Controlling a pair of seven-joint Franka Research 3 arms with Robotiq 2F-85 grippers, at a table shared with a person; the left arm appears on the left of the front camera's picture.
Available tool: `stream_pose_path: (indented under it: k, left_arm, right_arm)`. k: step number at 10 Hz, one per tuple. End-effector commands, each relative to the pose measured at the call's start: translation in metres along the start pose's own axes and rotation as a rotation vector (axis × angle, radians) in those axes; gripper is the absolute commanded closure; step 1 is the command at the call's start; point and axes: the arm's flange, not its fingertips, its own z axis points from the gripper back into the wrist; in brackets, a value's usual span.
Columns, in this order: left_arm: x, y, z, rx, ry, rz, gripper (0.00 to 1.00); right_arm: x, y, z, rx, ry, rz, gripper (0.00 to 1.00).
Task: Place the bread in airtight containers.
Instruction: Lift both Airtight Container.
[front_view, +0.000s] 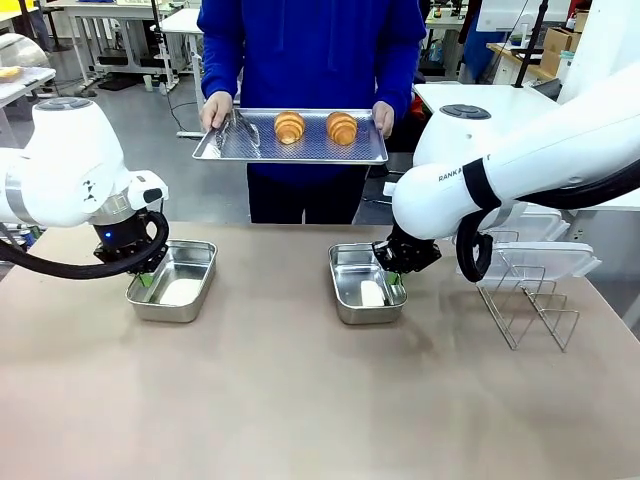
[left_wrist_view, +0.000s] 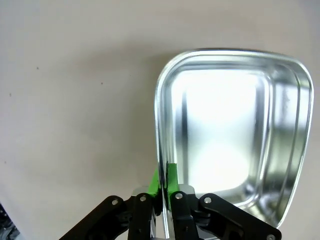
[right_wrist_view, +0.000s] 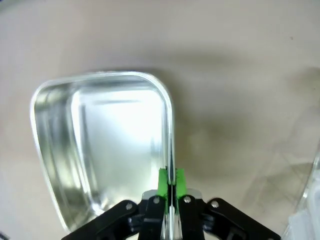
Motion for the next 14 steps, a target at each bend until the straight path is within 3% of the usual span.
stream_pose_path:
  k: [1,4,10,14]
  left_arm:
    - [0.001,0.001,-0.001,0.020,0.000,0.027,1.00]
    - [0.005,-0.001,0.010,-0.029,-0.019,0.041,1.00]
    - [0.008,-0.031,0.115,-0.095,-0.120,0.071,1.00]
    - [-0.003,-0.058,0.144,-0.104,-0.118,0.070,1.00]
  right_arm:
    - [0.000,0.004,0.000,-0.039,-0.025,-0.027,1.00]
    - [0.002,0.002,0.010,-0.043,-0.018,-0.040,1.00]
    - [0.007,-0.011,0.123,-0.022,-0.007,-0.038,1.00]
    - [0.001,-0.031,0.162,0.058,-0.065,-0.041,1.00]
